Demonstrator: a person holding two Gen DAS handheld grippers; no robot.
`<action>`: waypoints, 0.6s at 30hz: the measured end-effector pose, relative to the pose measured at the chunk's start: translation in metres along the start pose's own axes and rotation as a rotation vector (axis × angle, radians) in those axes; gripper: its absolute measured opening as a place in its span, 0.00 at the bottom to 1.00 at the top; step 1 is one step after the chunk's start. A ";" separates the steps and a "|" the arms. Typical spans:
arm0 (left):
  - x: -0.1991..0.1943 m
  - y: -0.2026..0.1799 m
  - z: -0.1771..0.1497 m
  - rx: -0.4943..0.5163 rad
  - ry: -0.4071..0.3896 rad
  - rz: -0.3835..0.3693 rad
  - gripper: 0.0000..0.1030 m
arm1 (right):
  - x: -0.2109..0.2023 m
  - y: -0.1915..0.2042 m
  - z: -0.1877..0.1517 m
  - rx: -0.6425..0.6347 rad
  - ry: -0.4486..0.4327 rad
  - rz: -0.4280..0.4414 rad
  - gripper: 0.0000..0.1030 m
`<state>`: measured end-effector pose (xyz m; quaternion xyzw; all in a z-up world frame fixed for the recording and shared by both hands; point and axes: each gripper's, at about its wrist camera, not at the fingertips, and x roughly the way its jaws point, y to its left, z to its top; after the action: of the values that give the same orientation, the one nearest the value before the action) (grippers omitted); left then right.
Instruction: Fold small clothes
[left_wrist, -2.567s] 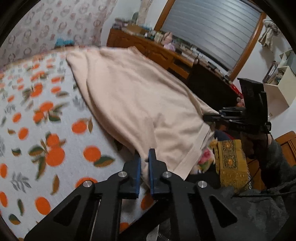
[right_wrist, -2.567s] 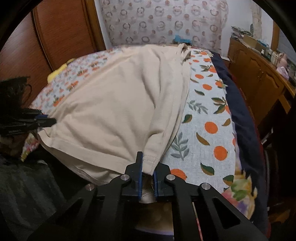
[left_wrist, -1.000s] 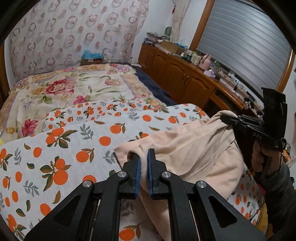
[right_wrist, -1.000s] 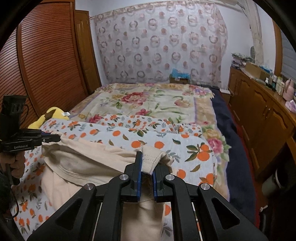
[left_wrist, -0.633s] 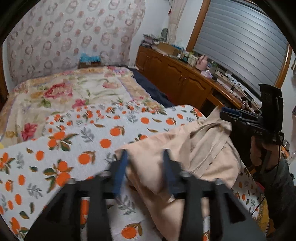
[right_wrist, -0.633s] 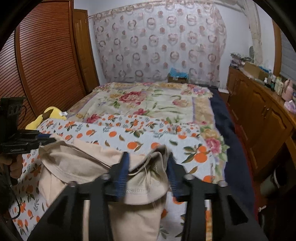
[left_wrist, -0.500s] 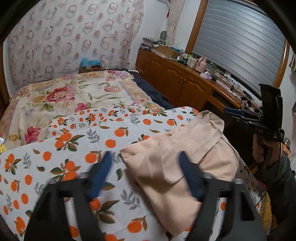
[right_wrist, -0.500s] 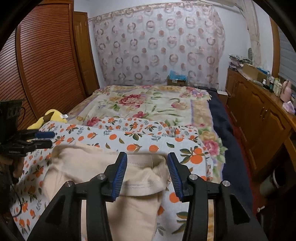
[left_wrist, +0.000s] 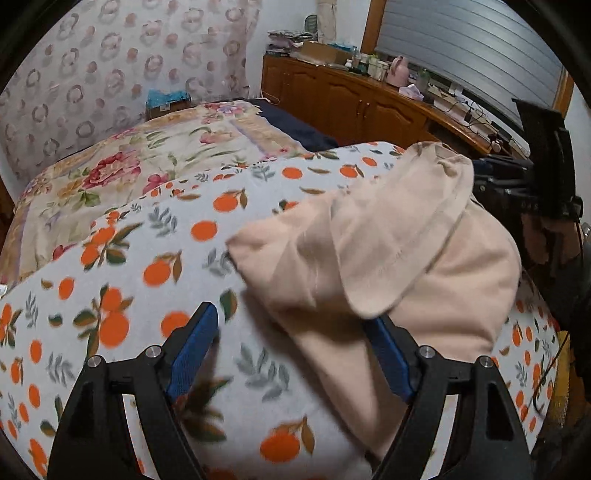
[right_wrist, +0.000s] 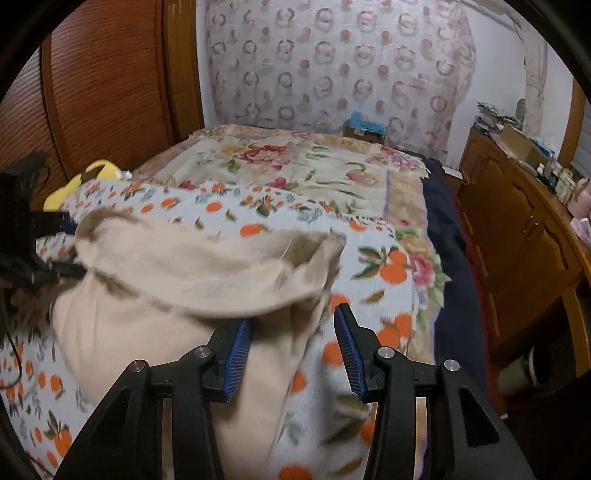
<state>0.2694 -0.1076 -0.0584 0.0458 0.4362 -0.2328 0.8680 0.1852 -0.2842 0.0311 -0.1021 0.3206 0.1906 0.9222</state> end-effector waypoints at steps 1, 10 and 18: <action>0.000 0.000 0.003 0.000 -0.008 0.004 0.79 | 0.002 -0.002 0.004 0.004 -0.009 0.008 0.45; 0.007 0.012 0.029 -0.028 -0.077 0.092 0.79 | 0.022 -0.036 0.009 0.149 -0.059 0.104 0.05; 0.005 0.043 0.029 -0.146 -0.110 0.165 0.79 | 0.024 -0.034 0.002 0.240 -0.016 -0.057 0.15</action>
<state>0.3125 -0.0795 -0.0503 0.0052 0.3983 -0.1302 0.9080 0.2177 -0.3070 0.0197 0.0016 0.3307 0.1252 0.9354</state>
